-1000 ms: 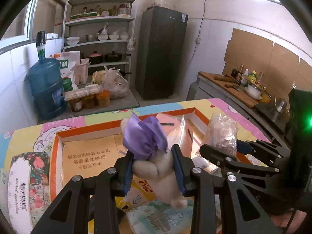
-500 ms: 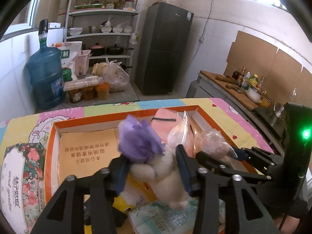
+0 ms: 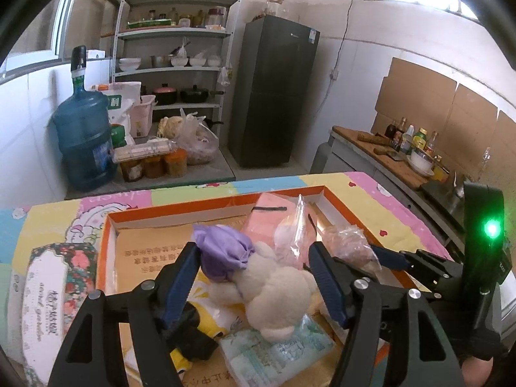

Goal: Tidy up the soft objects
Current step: 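Carry the plush toy and clear bag into the orange tray box and open both grippers, then withdraw both grippers from the box back over the remaining soft items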

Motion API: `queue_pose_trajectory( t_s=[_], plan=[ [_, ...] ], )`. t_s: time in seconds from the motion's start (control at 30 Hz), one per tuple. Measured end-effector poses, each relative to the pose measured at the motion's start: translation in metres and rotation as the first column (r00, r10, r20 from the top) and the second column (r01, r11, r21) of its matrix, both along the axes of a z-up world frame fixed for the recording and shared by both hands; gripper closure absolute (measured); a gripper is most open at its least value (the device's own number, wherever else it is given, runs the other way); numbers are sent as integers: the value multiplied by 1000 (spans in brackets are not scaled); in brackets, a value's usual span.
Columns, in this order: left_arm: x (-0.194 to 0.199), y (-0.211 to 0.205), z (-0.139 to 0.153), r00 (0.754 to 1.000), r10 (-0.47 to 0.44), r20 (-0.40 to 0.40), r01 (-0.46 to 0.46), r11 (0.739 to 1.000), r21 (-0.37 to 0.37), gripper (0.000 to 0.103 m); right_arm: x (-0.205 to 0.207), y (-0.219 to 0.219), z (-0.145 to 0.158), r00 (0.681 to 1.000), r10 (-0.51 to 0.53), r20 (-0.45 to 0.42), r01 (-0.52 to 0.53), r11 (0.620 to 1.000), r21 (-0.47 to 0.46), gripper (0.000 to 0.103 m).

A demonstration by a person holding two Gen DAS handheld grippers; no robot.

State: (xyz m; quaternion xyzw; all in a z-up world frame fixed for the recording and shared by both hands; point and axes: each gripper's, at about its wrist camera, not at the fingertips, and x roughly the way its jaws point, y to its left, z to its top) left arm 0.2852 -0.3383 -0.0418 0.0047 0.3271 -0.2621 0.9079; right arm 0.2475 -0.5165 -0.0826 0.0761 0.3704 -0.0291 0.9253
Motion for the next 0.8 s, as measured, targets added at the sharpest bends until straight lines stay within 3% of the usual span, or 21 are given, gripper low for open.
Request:
queue_pose_trajectory(
  t_s=[0.13, 0.8],
  plan=[
    [-10, 6, 8, 1000, 2, 22, -2, 1000, 7, 34, -9, 3, 4, 1000, -2, 3, 2, 1000, -1, 34],
    [-67, 49, 51, 989, 28, 145, -23, 999, -38, 34, -69, 32, 41, 995, -35, 88, 36, 999, -9, 33]
  ],
)
